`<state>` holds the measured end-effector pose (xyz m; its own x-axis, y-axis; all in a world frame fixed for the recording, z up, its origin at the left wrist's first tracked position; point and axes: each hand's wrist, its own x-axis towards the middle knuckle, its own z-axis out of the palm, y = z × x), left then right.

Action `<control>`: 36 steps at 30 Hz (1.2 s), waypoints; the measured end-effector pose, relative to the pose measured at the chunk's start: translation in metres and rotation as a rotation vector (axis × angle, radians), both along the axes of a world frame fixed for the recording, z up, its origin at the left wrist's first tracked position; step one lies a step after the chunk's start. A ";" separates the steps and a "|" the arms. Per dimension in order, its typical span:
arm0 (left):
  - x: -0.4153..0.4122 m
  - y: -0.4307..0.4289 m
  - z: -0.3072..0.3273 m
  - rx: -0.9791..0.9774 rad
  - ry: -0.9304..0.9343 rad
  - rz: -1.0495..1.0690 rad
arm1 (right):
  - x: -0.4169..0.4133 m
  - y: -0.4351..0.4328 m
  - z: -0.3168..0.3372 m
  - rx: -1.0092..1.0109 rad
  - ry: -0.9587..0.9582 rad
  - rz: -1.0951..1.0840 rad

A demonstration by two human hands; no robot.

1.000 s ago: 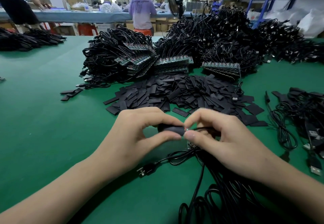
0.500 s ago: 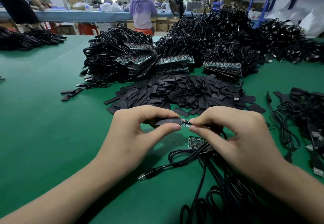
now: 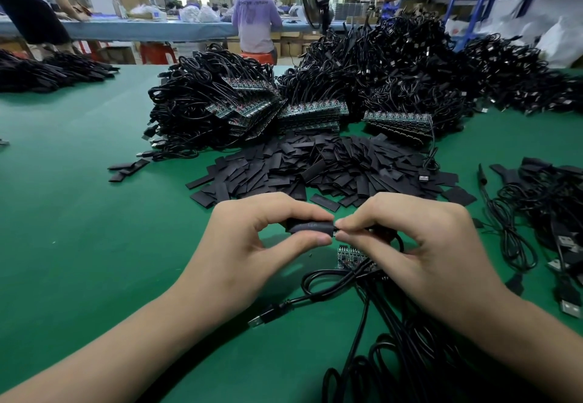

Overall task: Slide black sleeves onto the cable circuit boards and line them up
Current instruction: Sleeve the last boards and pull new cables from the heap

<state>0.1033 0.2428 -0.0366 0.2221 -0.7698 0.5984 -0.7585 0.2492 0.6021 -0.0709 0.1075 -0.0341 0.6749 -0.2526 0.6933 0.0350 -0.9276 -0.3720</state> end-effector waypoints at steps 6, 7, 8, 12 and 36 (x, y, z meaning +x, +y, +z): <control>0.002 0.000 0.003 -0.034 0.039 0.025 | -0.002 0.001 0.004 0.167 -0.025 -0.018; 0.002 0.001 0.003 -0.036 0.047 0.026 | -0.003 0.000 0.005 0.171 -0.018 -0.023; 0.002 0.001 0.003 -0.035 0.050 0.026 | -0.003 0.000 0.005 0.174 -0.012 -0.022; 0.001 0.001 0.002 -0.029 0.052 0.024 | -0.003 0.002 0.005 0.186 -0.006 -0.019; -0.005 -0.001 0.006 -0.130 0.084 0.243 | 0.002 0.014 0.005 0.357 -0.030 -0.034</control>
